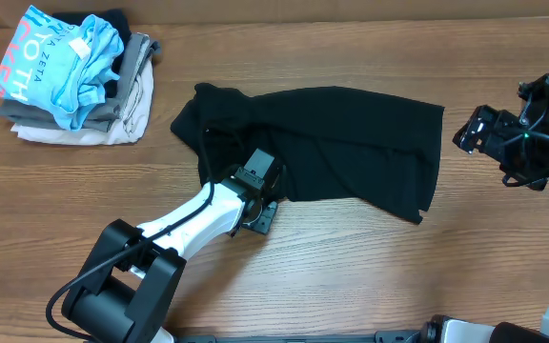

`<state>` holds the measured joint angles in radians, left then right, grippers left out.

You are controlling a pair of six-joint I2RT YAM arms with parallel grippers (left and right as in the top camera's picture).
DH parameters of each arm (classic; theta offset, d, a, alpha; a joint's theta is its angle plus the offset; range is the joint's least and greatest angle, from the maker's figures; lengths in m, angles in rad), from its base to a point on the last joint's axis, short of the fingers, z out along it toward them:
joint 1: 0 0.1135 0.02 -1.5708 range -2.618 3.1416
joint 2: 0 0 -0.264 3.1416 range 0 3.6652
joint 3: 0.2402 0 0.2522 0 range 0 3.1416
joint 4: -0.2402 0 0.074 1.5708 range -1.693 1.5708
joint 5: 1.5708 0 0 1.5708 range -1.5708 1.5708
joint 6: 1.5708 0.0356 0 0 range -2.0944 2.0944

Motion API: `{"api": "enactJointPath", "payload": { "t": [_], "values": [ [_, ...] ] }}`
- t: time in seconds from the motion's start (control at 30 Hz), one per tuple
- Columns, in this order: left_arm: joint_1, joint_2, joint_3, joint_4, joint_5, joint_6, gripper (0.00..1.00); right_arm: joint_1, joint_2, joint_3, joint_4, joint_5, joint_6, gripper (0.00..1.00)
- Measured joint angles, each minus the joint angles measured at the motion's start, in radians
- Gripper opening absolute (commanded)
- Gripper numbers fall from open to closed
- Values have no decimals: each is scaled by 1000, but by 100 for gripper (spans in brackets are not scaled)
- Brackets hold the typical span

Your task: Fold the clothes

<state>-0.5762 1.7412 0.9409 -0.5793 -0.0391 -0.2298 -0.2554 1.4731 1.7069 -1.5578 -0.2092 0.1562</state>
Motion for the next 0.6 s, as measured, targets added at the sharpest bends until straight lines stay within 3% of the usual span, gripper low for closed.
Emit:
{"api": "enactJointPath", "payload": {
  "t": [0.1,0.2,0.43,0.57,0.6],
  "values": [
    [0,0,-4,34,-15,0,37,0,0,0,7,0,0,94],
    [0,0,-5,48,-25,2,4,0,0,0,9,0,0,94],
    [0,0,2,6,-64,0,4,0,0,0,13,0,0,92],
    [9,8,140,-241,-78,0,4,0,0,0,13,0,0,91],
    [13,18,207,-372,-78,-1,4,0,0,0,10,0,1,91]
  ]
}}
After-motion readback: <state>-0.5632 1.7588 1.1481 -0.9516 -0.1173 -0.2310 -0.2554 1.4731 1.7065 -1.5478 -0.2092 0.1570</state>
